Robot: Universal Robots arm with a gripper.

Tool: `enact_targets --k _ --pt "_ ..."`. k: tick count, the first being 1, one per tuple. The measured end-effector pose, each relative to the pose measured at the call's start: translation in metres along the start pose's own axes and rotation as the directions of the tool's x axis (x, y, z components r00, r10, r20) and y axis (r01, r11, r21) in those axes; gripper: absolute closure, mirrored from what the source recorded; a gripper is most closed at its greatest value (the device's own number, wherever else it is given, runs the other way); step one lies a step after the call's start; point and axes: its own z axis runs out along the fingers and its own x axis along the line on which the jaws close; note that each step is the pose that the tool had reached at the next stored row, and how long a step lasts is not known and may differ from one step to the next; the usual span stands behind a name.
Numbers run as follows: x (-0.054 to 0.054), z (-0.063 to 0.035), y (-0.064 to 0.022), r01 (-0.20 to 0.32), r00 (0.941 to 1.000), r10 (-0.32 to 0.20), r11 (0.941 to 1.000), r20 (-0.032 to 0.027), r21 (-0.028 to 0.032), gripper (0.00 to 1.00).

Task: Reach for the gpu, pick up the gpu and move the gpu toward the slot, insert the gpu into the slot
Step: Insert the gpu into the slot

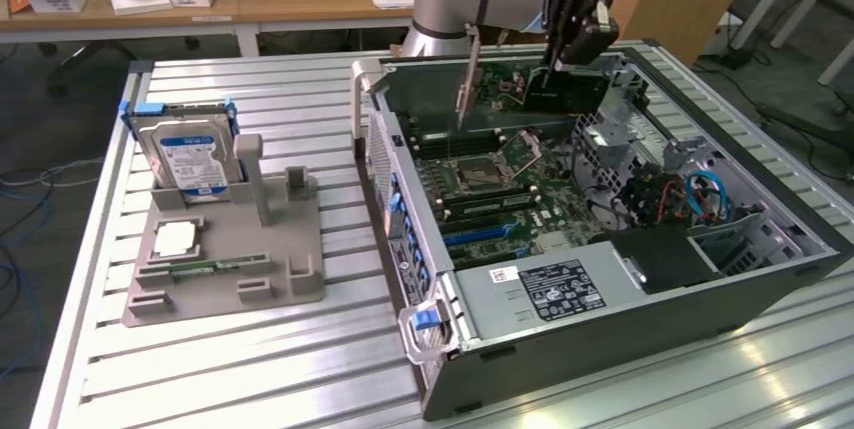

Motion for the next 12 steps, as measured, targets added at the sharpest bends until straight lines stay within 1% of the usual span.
enact_targets --k 2,5,8,10,12 --pt "0.0 0.0016 0.0 0.036 0.9994 -0.036 0.9994 -0.0003 0.0001 0.74" --pt "0.0 0.0054 0.0 0.082 0.9966 -0.082 0.9966 -0.0007 0.0002 0.74" --pt "0.004 0.0107 -0.0009 0.094 0.9956 -0.094 0.9956 -0.0012 -0.001 0.74" --pt "0.008 0.0144 -0.0016 0.094 0.9956 -0.094 0.9956 -0.0003 -0.0011 0.74" --pt "0.008 0.0182 -0.0015 0.094 0.9956 -0.094 0.9956 0.0003 -0.0011 0.74"
